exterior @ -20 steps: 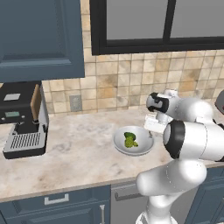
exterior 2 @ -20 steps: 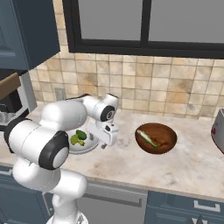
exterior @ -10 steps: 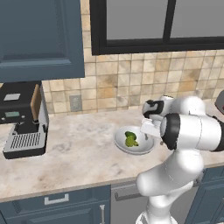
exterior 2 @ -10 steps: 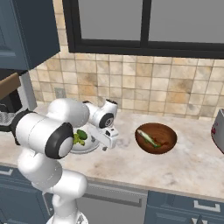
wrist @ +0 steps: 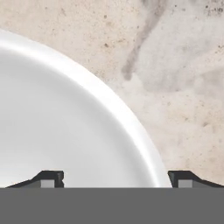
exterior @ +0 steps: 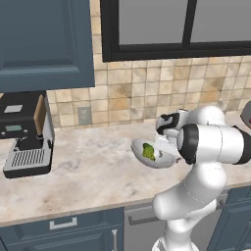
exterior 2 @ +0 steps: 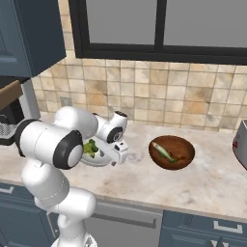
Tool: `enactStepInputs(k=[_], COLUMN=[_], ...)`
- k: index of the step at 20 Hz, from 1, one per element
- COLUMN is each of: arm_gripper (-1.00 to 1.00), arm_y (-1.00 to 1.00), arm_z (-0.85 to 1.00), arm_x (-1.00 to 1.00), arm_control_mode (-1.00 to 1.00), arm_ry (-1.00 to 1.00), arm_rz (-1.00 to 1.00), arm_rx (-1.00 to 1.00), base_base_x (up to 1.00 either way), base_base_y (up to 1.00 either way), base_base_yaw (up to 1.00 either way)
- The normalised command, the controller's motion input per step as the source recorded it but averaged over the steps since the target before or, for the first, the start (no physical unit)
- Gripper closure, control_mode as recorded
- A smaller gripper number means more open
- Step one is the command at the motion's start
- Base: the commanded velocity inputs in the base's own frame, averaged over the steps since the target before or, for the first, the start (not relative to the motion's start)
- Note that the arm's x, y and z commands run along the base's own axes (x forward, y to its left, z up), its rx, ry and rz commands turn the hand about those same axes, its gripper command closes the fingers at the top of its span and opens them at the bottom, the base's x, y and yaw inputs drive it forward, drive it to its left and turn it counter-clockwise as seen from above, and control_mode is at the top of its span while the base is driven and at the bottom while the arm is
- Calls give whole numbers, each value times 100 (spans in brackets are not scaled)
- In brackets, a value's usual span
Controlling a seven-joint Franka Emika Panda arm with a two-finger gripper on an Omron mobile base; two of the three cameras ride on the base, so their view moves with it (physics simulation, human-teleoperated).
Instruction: Place the bowl with the avocado and broccoli on the top shelf of the fridge. Place the bowl with the chicken drumstick and fish on the second highest shelf of the fridge.
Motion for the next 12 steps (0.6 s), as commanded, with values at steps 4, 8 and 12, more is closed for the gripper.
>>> enactStepInputs(k=[4, 8, 12], arm_gripper=[100, 100, 100], arm_y=[1, 0, 0], arm_z=[0, 0, 22], arm_x=[0, -4, -42], arm_control_mode=[-100, -100, -100], arm_ry=[0, -2, -25], arm_rz=[0, 0, -2], arm_rx=[0, 0, 0], base_base_x=[0, 0, 0], base_base_y=[0, 0, 0], base_base_yaw=[0, 0, 0])
